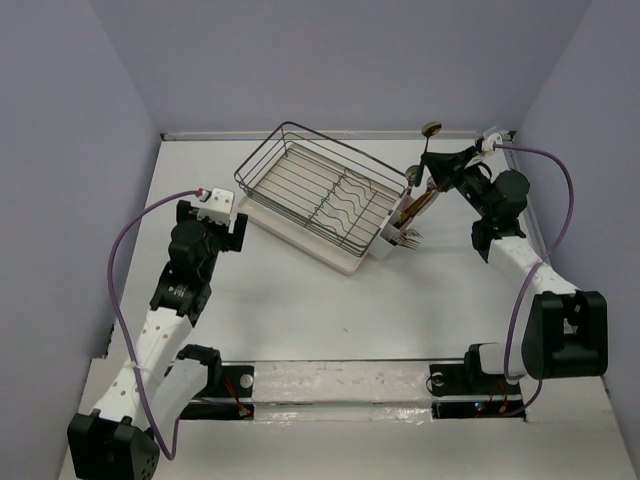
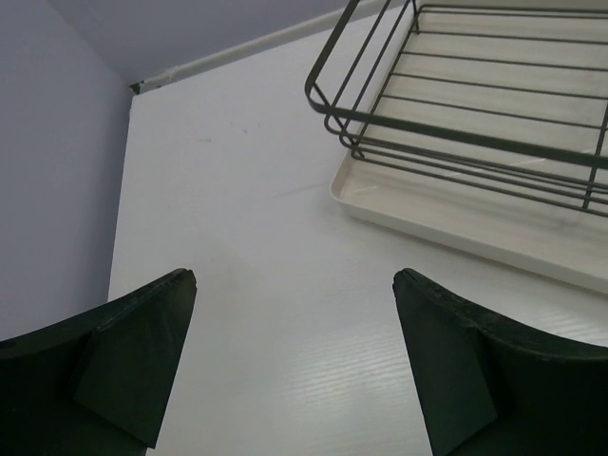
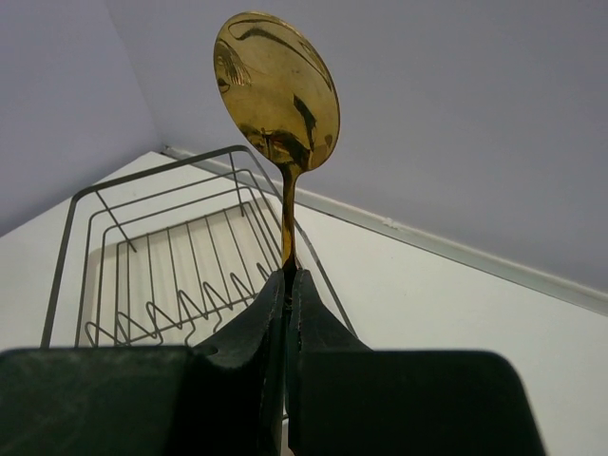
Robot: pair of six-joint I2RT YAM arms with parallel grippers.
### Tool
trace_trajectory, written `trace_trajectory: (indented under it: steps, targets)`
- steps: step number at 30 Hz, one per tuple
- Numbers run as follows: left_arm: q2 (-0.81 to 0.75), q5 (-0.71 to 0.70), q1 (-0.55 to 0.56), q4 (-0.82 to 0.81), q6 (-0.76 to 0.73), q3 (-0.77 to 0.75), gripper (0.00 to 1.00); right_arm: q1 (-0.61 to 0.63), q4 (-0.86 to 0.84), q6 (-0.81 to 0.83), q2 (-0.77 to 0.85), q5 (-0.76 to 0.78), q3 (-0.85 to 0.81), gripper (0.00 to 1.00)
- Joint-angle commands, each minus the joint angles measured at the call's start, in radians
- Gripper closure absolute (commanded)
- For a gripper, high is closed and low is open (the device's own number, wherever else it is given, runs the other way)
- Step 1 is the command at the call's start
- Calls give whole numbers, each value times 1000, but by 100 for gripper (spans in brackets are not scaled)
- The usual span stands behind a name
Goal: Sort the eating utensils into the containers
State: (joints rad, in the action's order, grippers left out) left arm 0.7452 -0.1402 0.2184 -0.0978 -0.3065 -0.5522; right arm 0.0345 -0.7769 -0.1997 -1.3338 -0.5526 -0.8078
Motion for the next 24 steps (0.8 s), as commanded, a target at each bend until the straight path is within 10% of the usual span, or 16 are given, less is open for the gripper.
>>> trace_trajectory:
  steps: [1,24]
  targets:
    - [58,99,-5,-48,0,-109,1,2,-64,34,-2,5,-8,100]
    - [45,65,-5,-20,27,-84,1,-31,-96,-245,41,40,-200,100]
